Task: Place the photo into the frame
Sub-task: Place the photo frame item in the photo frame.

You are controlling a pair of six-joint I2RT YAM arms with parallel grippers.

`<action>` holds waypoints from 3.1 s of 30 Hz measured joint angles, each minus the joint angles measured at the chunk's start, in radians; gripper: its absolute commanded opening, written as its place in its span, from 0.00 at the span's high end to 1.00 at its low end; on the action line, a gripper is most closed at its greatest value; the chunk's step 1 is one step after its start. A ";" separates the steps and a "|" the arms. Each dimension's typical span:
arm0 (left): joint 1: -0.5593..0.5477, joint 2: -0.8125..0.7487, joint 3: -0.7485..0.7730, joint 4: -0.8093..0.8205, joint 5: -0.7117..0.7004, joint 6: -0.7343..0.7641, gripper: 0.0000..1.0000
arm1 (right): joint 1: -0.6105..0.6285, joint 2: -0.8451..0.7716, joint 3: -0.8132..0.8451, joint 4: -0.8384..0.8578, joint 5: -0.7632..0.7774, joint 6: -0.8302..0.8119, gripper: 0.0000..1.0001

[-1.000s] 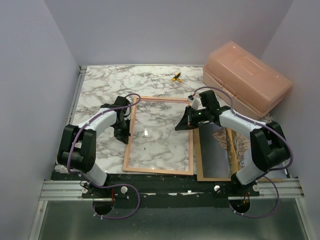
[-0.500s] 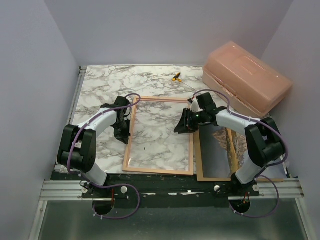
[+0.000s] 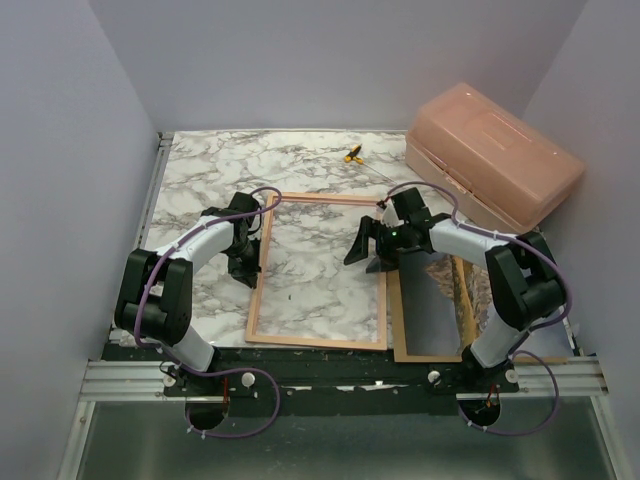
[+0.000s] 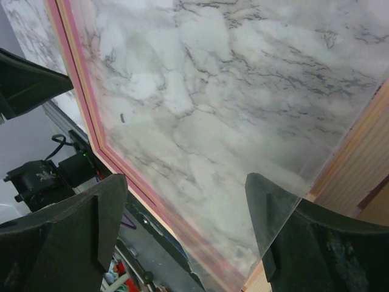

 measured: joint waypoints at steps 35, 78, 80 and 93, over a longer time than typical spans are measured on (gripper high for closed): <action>0.000 0.000 0.000 0.000 0.000 0.000 0.88 | 0.090 0.069 0.119 -0.203 0.282 0.020 0.00; -0.014 0.006 0.001 0.002 0.018 -0.005 0.88 | 0.098 0.027 0.186 -0.413 0.409 -0.021 0.00; -0.014 0.006 0.001 0.002 0.018 -0.005 0.88 | 0.098 0.027 0.189 -0.435 0.434 -0.030 0.00; -0.014 0.006 0.001 0.002 0.018 -0.005 0.88 | 0.096 0.027 0.190 -0.486 0.496 -0.044 0.02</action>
